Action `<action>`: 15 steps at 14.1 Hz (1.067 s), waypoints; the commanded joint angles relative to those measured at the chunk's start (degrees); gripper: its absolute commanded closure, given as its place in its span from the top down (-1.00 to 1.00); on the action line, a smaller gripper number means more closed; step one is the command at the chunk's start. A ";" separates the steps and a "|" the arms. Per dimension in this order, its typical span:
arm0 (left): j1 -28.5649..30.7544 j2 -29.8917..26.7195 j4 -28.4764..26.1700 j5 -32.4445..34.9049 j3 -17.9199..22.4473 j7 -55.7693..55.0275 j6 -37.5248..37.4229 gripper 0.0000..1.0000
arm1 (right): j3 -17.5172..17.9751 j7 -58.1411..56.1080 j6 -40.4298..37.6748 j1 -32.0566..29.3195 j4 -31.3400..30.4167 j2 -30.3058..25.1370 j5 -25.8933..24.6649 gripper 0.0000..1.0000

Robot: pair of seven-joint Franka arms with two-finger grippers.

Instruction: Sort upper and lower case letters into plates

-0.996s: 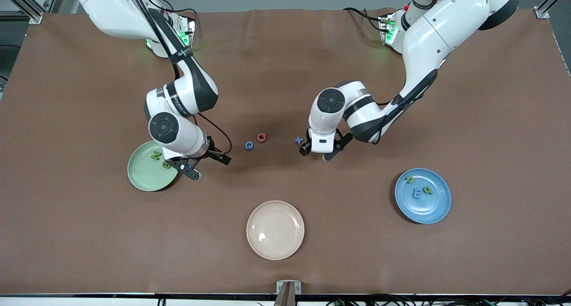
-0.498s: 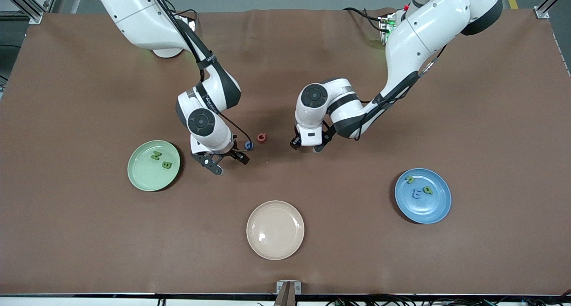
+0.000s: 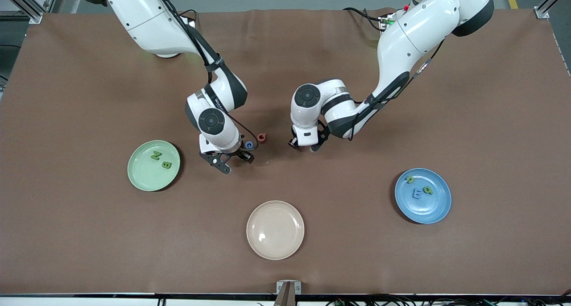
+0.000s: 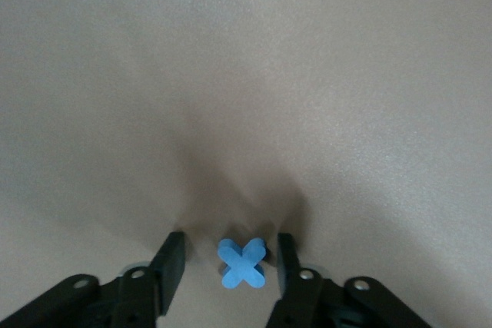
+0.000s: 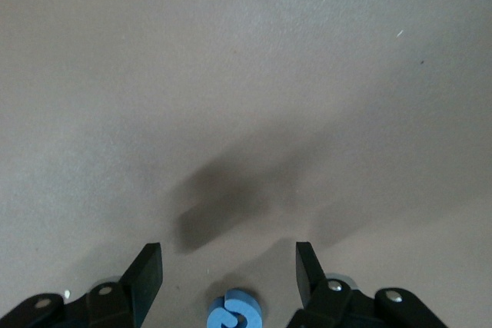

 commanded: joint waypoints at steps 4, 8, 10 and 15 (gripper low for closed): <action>1.76 -0.88 1.47 1.07 0.42 0.72 -0.10 -0.99 | -0.71 5.07 0.76 2.97 -0.97 -0.16 -1.53 0.44; 8.52 -3.68 2.88 1.08 -0.19 8.70 -1.06 -0.99 | -0.89 5.43 3.22 3.50 -2.98 -0.16 -1.53 0.31; 11.95 -5.18 2.97 1.08 -0.55 15.46 -3.25 -0.99 | -0.89 5.43 3.13 3.50 -3.08 -0.16 -1.62 0.14; 24.77 -7.47 3.15 0.81 -5.20 34.35 -8.97 -0.99 | -0.80 6.65 3.13 4.38 -4.04 -0.34 -1.62 -0.07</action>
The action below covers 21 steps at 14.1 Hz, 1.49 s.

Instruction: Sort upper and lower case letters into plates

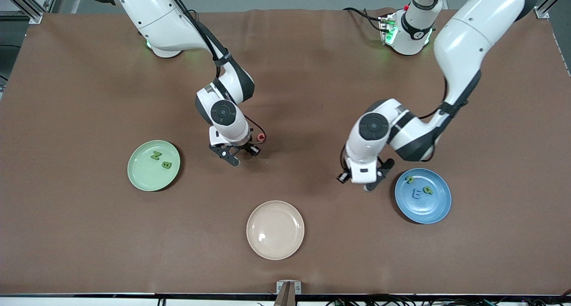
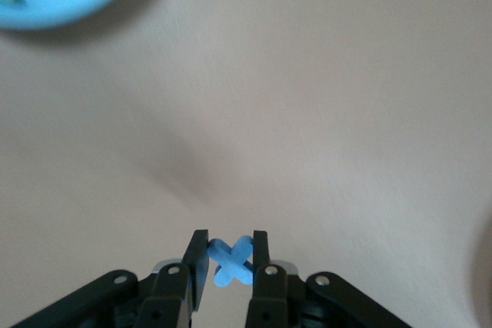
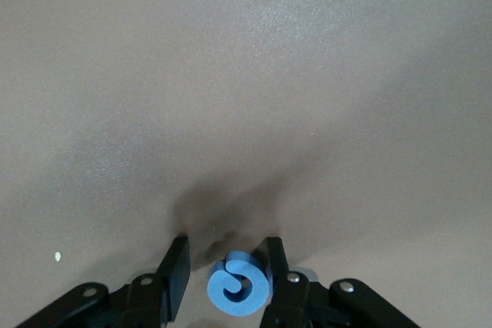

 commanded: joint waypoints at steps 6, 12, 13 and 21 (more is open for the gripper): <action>13.26 -0.57 -0.92 1.04 -2.44 22.62 -2.03 -0.98 | -0.62 3.82 -0.02 3.37 -2.26 -0.51 -1.03 -0.15; 16.96 0.93 -0.92 1.13 -0.95 30.02 -1.07 -0.87 | -1.14 2.86 -2.29 1.71 -2.26 -2.35 -1.03 -1.00; 16.96 1.36 -0.92 1.13 -0.59 30.10 -0.02 -0.80 | -1.32 0.76 -3.69 0.66 -2.09 -3.05 -1.03 -1.00; 16.87 1.19 -0.57 1.22 0.11 30.46 0.96 0.99 | -1.24 -33.93 -12.84 -19.63 -2.17 -9.91 -1.03 -1.00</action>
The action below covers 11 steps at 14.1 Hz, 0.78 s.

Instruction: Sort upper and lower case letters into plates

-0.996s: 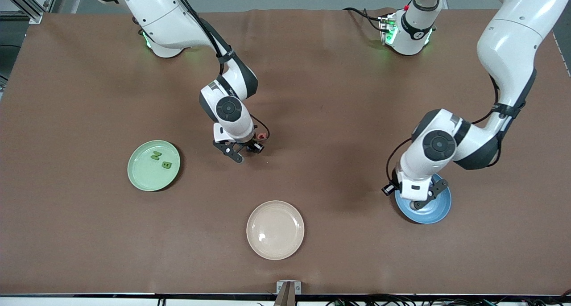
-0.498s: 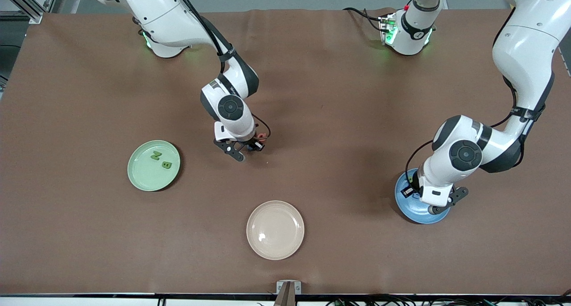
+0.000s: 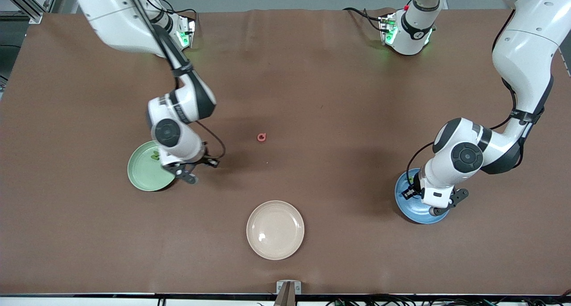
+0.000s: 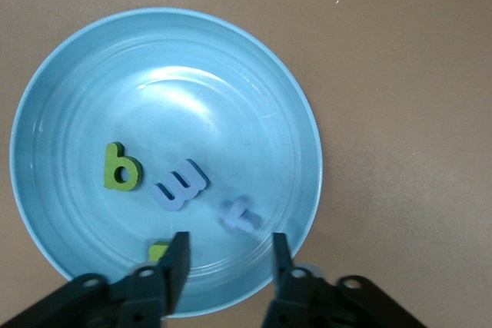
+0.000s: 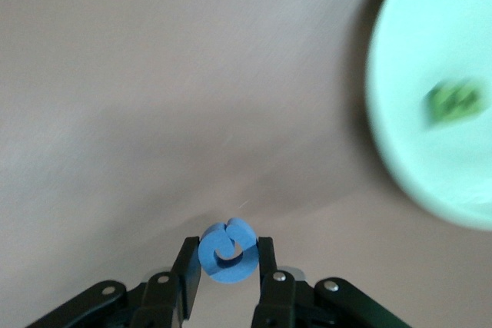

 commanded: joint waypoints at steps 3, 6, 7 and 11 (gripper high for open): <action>-0.13 -0.98 0.62 1.21 -0.11 0.13 0.25 0.99 | 1.29 -19.75 -3.06 -12.83 -2.25 -4.34 -0.75 -1.00; -0.31 -1.77 1.59 1.13 -0.55 1.00 -0.54 0.99 | 1.29 -28.82 -2.27 -18.55 -3.22 -4.08 -0.66 -1.00; -0.31 -1.77 1.59 1.21 -0.64 1.44 -0.54 0.99 | 1.29 -30.76 -1.05 -19.79 -3.83 -3.82 -0.66 -1.00; 0.04 -2.99 1.68 1.13 -0.64 5.30 -1.15 0.99 | 1.38 -35.34 6.52 -22.70 -6.65 -2.42 -0.66 -1.00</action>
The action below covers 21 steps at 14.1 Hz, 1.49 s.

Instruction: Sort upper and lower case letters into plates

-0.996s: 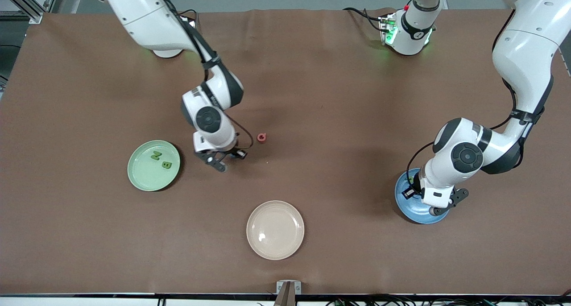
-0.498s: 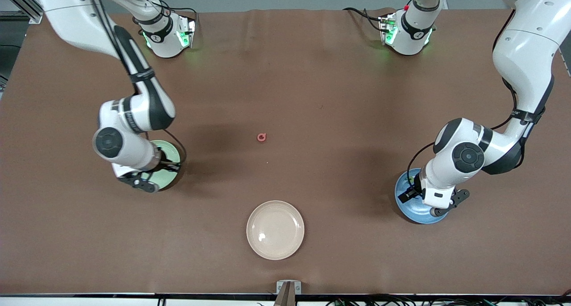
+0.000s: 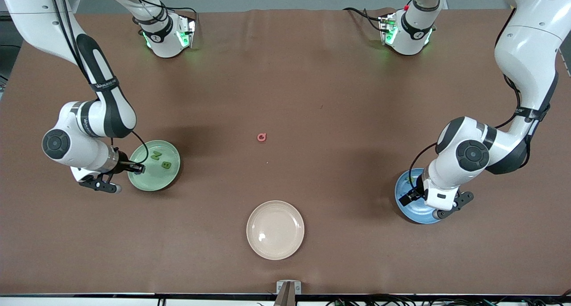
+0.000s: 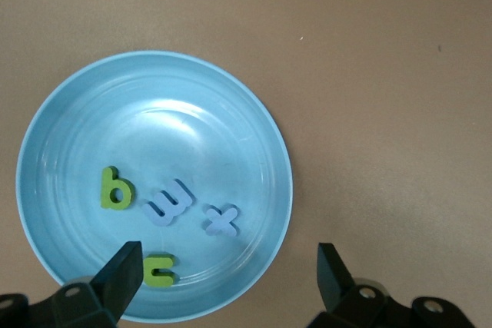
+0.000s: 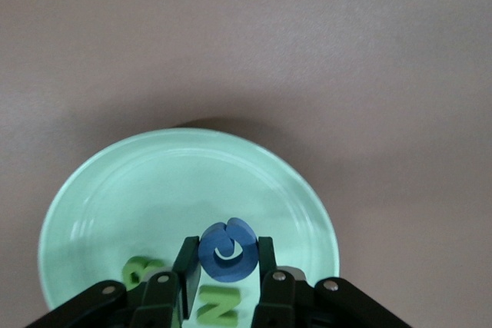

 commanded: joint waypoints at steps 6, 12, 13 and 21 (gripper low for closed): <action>0.11 -3.37 3.91 1.12 -1.02 13.03 -9.30 0.99 | 1.32 -1.33 4.05 -1.76 -1.81 2.51 -0.57 -0.96; 0.28 -5.92 7.60 0.60 -2.34 23.31 -16.95 0.98 | 1.67 0.33 2.13 -1.24 -1.38 2.16 0.04 1.00; 0.28 -6.54 7.87 0.51 -2.34 24.81 -18.26 0.98 | 2.20 2.17 -0.49 -0.71 -0.50 1.55 0.04 1.00; 0.37 -10.85 12.61 0.24 -4.97 30.26 -28.37 1.00 | 3.70 38.80 -2.21 20.27 1.44 -1.98 6.45 1.00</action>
